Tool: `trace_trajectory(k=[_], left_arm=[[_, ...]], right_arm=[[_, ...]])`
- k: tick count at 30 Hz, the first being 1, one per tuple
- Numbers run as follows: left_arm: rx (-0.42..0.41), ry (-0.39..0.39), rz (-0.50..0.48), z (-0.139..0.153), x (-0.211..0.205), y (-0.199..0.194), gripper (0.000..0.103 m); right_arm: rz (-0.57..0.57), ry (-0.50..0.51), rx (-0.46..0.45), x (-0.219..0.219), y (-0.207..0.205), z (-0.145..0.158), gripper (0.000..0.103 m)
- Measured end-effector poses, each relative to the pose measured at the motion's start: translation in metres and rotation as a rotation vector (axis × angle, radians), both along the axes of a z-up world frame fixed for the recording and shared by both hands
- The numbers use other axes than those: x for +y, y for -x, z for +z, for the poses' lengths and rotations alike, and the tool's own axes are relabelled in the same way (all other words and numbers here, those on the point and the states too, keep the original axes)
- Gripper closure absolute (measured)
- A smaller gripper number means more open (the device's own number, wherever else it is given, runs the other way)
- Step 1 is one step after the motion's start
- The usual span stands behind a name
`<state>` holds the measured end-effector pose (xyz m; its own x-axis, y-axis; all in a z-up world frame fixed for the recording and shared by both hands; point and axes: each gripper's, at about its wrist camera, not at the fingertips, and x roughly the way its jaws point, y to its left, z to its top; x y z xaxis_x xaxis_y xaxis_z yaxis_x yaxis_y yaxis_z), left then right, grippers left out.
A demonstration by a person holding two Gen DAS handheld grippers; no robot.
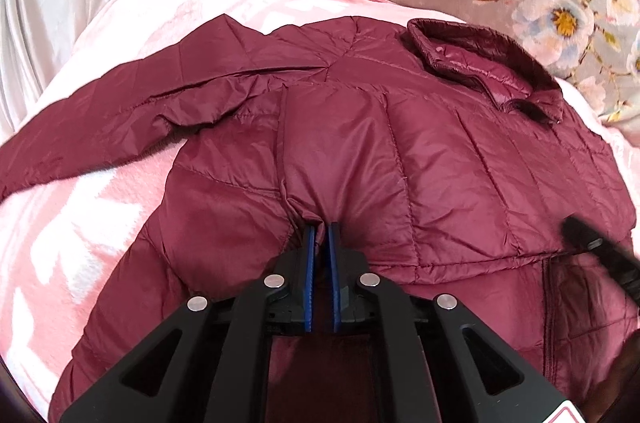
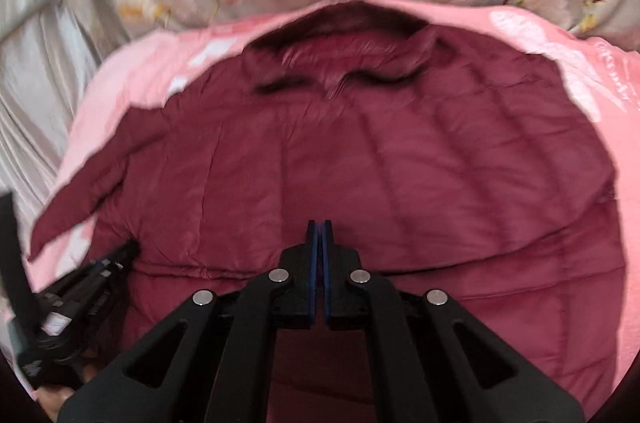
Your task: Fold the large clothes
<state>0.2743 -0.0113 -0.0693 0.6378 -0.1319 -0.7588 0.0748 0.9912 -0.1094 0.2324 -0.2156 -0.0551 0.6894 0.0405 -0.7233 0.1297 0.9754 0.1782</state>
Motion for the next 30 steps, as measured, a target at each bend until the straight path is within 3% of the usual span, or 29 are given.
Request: trace_trajectory(k=[4,11,17,21,24,27,30], left_arm=[[-0.002,0.023,-0.009,0.000,0.000,0.001,0.092],[-0.004,0.161,-0.037,0.000,0.012,0.004,0.068],[-0.001,0.310,0.060,0.017,0.065,0.022,0.068],[-0.006,0.319,0.214,0.028,0.142,0.031,0.055],[0.018,0.331,0.376,0.026,0.223,0.030,0.049],[0.045,0.328,0.532,0.016,0.290,0.027,0.049],[0.081,0.385,0.660,0.004,0.347,0.024,0.049]], right_arm=[[-0.009,0.002,-0.008,0.002,0.002,-0.012,0.103],[-0.022,0.086,-0.017,0.013,0.005,-0.012,0.103],[-0.020,0.051,-0.021,0.010,0.004,-0.013,0.103],[-0.023,0.076,-0.019,0.012,0.004,-0.013,0.103],[-0.026,0.094,-0.018,0.014,0.004,-0.012,0.103],[-0.027,0.103,-0.018,0.015,0.004,-0.012,0.103],[-0.027,0.104,-0.018,0.015,0.004,-0.012,0.103]])
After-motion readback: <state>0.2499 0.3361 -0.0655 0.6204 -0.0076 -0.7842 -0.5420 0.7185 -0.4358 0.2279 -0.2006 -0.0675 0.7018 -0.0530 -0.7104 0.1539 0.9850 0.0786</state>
